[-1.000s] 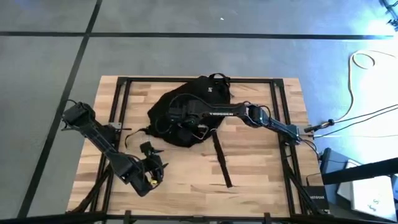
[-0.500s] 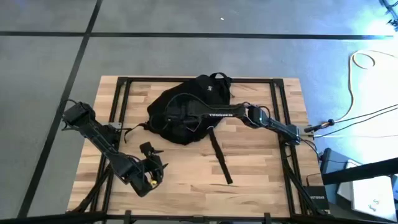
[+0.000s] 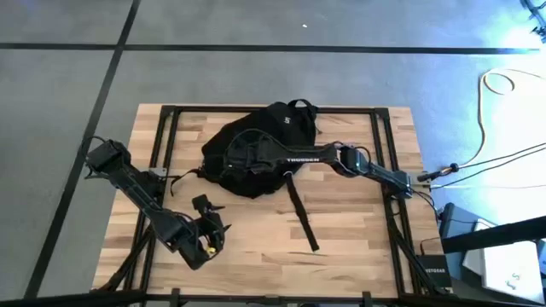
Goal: Unpack backpack
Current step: Put the pink cellphone into the black bag
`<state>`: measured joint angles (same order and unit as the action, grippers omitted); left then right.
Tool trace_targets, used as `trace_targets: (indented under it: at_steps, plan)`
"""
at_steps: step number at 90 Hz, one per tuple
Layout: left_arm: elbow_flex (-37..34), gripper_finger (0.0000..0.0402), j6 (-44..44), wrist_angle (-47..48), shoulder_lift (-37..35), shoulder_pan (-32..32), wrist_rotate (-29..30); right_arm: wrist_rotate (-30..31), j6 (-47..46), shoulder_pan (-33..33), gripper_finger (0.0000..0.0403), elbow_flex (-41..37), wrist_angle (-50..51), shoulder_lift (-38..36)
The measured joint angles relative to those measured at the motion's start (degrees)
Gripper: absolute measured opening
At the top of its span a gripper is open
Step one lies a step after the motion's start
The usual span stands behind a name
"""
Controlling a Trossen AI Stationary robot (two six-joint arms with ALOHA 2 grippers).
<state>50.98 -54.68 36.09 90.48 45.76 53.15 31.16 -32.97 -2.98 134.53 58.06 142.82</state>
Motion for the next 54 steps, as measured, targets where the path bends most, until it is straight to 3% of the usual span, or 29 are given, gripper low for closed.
trace_targets:
  at_steps: [19, 54]
  plan:
    - [0.0, 0.028, -0.1, -1.2, 0.0, 0.0, 0.0, 1.2, 0.1, 0.0, 0.034, -0.1, -4.5, 0.0]
    - [0.0, 0.028, 0.0, -1.1, 0.0, 0.0, -0.1, 1.8, 0.2, 0.0, 0.034, -0.1, -3.6, 0.0]
